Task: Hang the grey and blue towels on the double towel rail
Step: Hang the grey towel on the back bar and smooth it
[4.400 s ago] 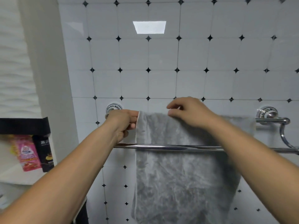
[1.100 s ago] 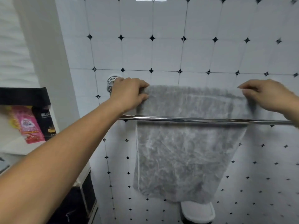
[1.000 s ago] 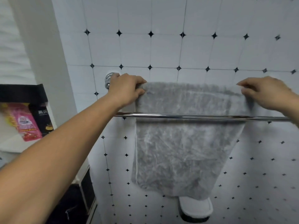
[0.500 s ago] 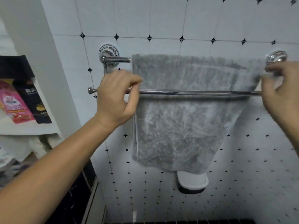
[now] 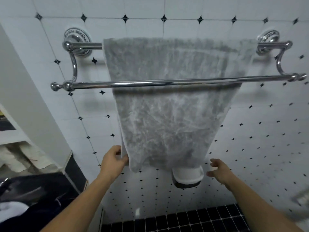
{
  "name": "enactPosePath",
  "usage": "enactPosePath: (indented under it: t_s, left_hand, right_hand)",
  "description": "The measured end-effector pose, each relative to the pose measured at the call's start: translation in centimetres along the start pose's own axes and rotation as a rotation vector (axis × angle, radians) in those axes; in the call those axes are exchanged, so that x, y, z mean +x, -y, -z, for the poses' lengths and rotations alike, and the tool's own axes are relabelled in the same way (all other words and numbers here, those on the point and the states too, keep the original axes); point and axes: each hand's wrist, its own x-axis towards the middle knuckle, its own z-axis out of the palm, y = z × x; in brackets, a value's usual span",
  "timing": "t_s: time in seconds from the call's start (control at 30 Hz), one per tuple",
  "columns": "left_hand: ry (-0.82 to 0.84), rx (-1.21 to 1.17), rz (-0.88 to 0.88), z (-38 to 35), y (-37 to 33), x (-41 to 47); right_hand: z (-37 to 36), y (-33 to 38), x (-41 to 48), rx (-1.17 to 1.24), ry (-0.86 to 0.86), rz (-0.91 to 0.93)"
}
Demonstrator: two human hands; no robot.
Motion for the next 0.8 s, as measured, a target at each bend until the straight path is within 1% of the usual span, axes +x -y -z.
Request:
enactPosePath:
  t_s: [0.07,0.1,0.17,0.23,0.3,0.4,0.47,0.6,0.8]
  left_hand:
    - [-0.146,-0.082,-0.029,-0.9,0.3,-0.8]
    - [-0.191,-0.111,-0.05,-1.3,0.3,-1.3]
    - [-0.242,-0.146,-0.076,-2.1,0.5,-2.0]
    - [-0.285,-0.178,-0.09,-2.6,0.8,-2.4]
    - [-0.273,-0.187,-0.112,-2.9,1.4,-2.7]
    - [-0.128,-0.148,-0.142,-3.4,2.0,-3.2]
    - [-0.077,-0.123,-0.125,-3.6,2.3,-3.2]
    - [-0.127,-0.168,0.013,-3.7,2.0,-2.6]
    - [-0.184,-0.189,0.035,-4.2,2.0,-2.3]
  right_hand:
    - [-1.2,0.1,0.9,0.054,0.018,0.033]
    - [-1.7,0.3,1.4,0.071,0.025,0.058]
    - [-2.7,1.1,2.4,0.12,0.029,0.098]
    - [-3.7,1.6,2.9,0.219,0.004,0.095]
    - [-4.6,1.7,2.9,0.319,-0.019,0.075]
    - [-5.4,0.8,2.3,0.449,-0.026,0.074]
    - [-5.6,0.0,1.8,0.54,-0.026,0.076]
    - [-5.5,-1.7,-0.1,0.654,-0.021,0.104]
    - [-4.7,-4.8,-3.9,0.602,0.04,0.147]
